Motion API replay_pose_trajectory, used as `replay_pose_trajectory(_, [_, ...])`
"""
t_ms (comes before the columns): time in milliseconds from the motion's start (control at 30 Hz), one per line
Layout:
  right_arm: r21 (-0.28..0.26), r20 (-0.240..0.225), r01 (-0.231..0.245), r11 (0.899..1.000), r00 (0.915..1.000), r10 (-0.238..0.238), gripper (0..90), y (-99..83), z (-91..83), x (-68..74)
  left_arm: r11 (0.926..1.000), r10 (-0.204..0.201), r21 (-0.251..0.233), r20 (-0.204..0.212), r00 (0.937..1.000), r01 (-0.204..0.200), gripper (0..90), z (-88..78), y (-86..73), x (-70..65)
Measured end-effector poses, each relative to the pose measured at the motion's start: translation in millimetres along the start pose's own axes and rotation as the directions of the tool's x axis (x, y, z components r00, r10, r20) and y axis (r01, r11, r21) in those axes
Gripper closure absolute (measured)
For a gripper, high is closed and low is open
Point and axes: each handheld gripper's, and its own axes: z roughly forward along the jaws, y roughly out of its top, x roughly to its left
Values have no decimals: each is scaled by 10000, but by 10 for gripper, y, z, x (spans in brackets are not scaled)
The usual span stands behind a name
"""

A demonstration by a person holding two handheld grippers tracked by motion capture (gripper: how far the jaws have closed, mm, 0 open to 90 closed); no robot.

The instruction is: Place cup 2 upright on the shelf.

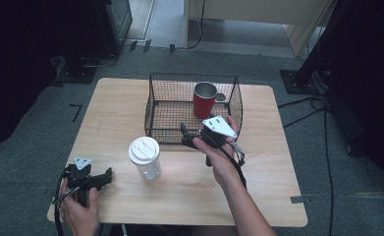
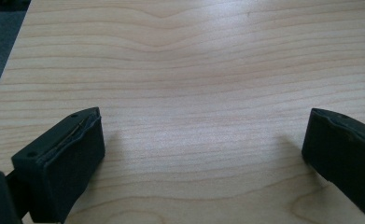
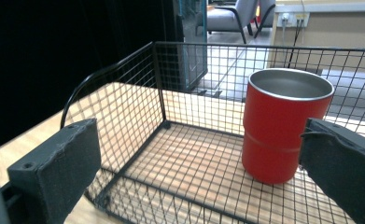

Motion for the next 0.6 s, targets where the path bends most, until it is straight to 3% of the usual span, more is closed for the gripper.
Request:
replay_pose_trajectory(400, [-7,-390,300,9996,9988,-300,0,-379,-211,119,10000,15,-7,-3,10000,-15,0,0,0,1])
replay_pose_trajectory(600, [-121,-627,124,9999,9979,-131,0,-542,-293,193,10000,30,1,-7,10000,-30,0,0,0,2])
